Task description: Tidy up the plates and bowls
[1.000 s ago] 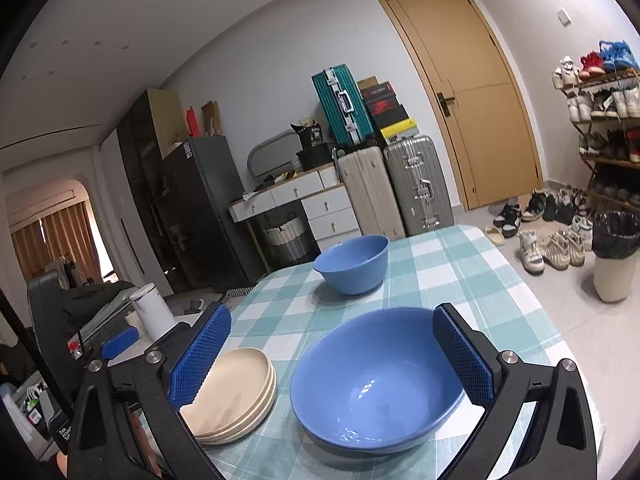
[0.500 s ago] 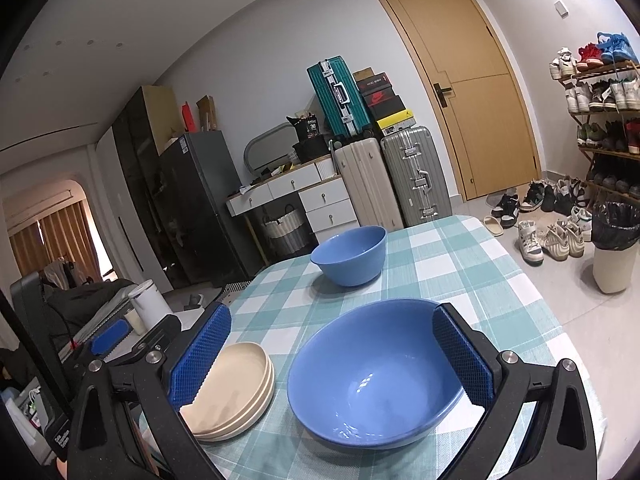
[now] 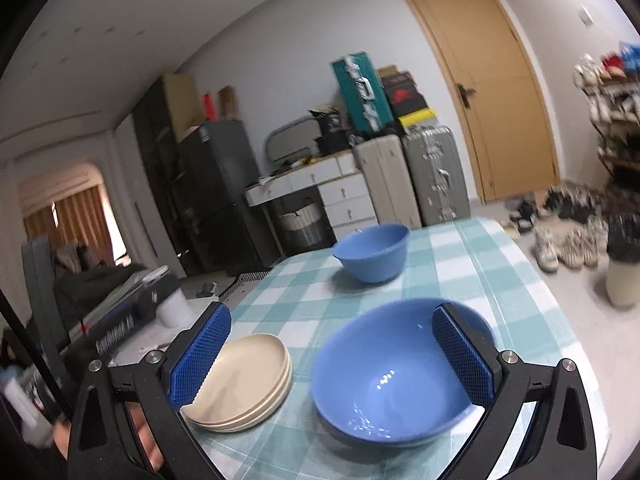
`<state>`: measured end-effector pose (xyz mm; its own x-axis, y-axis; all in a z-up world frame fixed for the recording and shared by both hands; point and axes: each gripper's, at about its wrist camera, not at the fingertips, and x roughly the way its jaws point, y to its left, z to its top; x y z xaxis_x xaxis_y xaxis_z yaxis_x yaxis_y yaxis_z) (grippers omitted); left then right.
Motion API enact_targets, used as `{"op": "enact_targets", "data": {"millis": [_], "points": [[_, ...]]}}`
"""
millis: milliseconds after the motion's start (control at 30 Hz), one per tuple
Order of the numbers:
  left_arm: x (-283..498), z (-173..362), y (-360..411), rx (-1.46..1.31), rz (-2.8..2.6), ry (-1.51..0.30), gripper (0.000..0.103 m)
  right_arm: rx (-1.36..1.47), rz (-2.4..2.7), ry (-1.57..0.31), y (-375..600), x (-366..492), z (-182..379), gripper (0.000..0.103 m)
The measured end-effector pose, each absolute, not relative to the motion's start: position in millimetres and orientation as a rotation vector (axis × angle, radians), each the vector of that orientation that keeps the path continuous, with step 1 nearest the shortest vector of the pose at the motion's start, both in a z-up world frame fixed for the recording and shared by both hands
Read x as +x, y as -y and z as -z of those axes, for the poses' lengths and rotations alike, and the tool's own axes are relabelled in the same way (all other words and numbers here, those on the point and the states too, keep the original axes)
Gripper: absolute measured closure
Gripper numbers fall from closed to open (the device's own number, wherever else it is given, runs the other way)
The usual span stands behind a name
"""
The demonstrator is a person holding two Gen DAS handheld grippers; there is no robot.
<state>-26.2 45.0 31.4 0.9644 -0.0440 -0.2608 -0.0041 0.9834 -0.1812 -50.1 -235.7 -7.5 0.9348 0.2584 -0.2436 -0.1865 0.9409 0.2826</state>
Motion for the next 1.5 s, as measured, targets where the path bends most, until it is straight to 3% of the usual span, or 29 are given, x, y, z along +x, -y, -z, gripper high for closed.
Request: {"op": "enact_targets", "data": {"millis": [400,633,900,1133,1500], "points": [[38.6,-93.7,-53.1,-0.154,-0.006,-0.348,0.000,0.186,-0.330,-0.169,232.3,-35.3,-81.4,0.001],[129.9,-93.3,-38.3,-0.097,0.006,-0.526,0.000,0.290,-0.364,-0.383,247.9,51.2,-107.1,0.001],[227.4,-64.4,-17.7,0.037,-0.048,-0.665,0.000,0.485,-0.326,-0.706,290.4,184.9,-68.9,0.002],[306.1,-30.1,-13.3,-0.032,-0.036,-0.781,0.000,0.691,-0.245,-0.901,331.6,271.2,-9.0,0.012],[395.2,32.2,33.2,-0.048,0.030,-1.072,0.001,0.569,-0.210,-1.101,325.4,357.6,43.1,0.027]]}}
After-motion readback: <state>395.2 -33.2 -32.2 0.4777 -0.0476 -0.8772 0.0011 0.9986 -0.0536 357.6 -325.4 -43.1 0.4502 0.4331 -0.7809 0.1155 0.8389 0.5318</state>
